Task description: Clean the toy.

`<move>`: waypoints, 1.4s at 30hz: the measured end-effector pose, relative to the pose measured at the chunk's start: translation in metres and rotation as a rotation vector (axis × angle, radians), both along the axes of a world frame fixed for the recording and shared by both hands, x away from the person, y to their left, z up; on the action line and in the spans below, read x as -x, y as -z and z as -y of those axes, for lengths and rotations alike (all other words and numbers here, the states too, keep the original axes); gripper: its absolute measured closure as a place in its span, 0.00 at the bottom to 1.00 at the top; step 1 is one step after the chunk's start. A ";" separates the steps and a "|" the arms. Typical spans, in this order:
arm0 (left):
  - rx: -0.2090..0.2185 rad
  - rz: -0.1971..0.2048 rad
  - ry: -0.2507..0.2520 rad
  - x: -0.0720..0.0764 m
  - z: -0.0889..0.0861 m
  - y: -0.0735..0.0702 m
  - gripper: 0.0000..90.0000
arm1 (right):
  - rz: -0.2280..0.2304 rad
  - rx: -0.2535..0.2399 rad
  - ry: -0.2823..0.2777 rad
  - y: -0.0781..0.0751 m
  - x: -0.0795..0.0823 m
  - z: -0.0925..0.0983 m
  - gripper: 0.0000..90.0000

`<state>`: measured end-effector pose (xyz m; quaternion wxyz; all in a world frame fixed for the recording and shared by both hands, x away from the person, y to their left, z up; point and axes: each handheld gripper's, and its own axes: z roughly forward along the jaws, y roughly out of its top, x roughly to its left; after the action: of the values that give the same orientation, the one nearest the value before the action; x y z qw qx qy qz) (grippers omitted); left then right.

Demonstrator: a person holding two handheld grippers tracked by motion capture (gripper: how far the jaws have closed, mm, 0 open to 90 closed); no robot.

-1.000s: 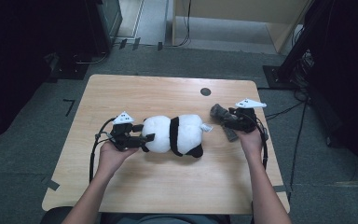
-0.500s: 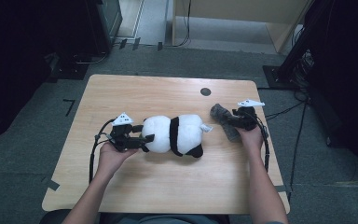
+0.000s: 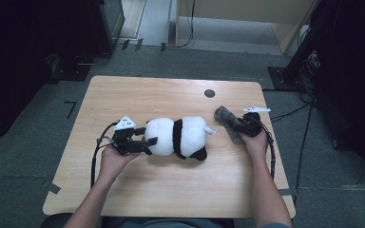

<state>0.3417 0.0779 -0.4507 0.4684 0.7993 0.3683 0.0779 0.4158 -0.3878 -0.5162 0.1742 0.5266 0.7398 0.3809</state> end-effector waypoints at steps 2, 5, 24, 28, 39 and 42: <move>-0.002 0.001 0.001 0.000 0.000 0.000 0.33 | 0.021 -0.002 -0.011 0.003 0.002 0.001 0.61; -0.006 -0.002 0.005 0.000 0.000 0.000 0.33 | 0.048 -0.001 0.005 0.005 0.005 0.000 0.61; -0.026 0.032 0.001 0.003 0.003 -0.002 0.34 | -0.032 0.054 0.037 -0.011 0.004 -0.010 0.85; -0.015 0.007 -0.006 0.001 0.003 -0.002 0.33 | -0.028 0.034 0.046 -0.022 0.006 -0.009 0.86; 0.015 -0.007 -0.027 -0.003 0.003 -0.012 0.21 | -0.057 0.020 -0.032 -0.056 0.012 -0.030 0.85; 0.008 -0.004 -0.027 -0.008 0.010 -0.017 0.18 | -0.033 0.053 -0.058 -0.065 0.015 -0.040 0.85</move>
<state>0.3494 0.0674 -0.4339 0.4699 0.7925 0.3802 0.0811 0.4006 -0.3482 -0.4515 0.1648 0.5065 0.7672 0.3574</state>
